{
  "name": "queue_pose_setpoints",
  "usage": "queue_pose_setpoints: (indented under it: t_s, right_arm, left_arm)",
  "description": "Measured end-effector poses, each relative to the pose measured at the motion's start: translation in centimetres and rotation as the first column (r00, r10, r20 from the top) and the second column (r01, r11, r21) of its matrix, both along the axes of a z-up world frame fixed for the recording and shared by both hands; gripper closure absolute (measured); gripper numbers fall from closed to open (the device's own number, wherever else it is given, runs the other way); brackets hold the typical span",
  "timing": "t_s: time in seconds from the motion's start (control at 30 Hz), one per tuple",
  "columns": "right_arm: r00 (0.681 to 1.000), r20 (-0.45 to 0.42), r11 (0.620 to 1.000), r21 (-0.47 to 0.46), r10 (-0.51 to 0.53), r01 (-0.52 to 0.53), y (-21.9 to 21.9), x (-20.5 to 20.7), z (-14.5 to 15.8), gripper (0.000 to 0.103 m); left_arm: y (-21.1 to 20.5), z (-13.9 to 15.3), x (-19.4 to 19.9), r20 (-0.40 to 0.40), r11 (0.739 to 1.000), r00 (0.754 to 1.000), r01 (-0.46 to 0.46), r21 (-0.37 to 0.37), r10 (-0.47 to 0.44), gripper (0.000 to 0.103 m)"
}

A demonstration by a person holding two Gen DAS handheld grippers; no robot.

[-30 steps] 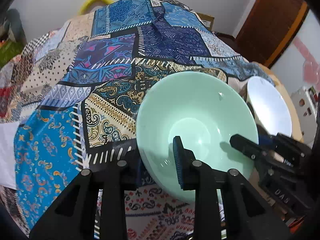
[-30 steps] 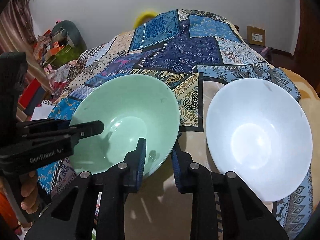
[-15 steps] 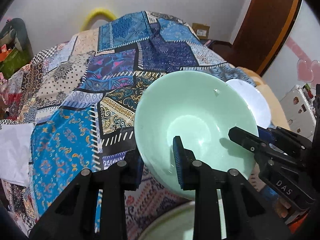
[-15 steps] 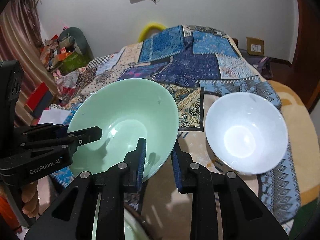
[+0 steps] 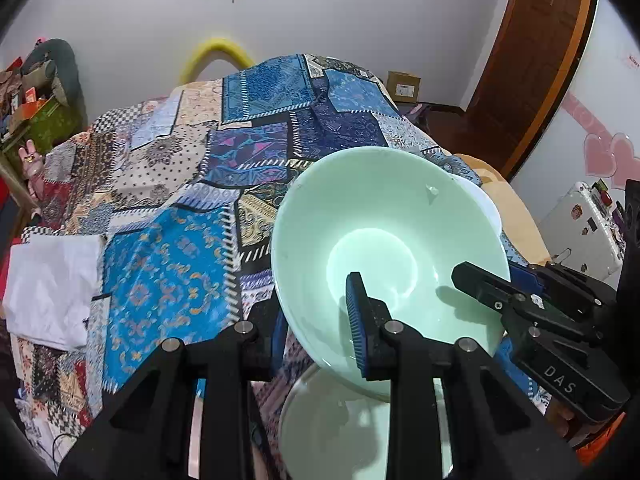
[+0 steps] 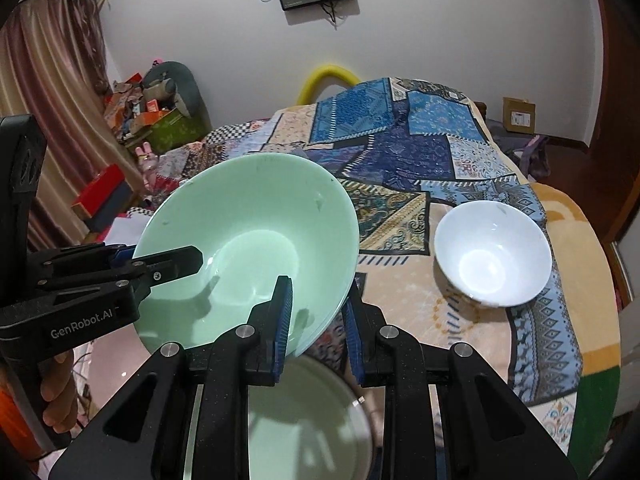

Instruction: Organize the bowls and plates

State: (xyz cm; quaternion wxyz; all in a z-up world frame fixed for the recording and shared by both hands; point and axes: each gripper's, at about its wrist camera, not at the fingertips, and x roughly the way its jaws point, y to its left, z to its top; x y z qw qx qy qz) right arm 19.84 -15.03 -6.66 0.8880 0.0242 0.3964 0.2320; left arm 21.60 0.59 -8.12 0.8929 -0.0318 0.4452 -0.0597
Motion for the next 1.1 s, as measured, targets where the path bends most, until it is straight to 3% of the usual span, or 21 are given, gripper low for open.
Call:
queue_pose_setpoints:
  t_s: [0.53, 1.1]
  right_arm:
    - [0.997, 0.033, 0.997, 0.002, 0.074, -0.074, 3.9, -5.3, 1.5, 0.080]
    - [0.980, -0.018, 0.980, -0.005, 0.198, -0.198, 10.9, -8.8, -0.8, 0.080]
  left_arm:
    - [4.4, 1.2, -8.0, -0.006, 0.997, 0.997, -0.079, -0.021, 0.079, 0.076]
    - [11.8, -1.8, -13.6, -0.059, 0.975, 0.976, -0.214, -0.059, 0.210, 0.076]
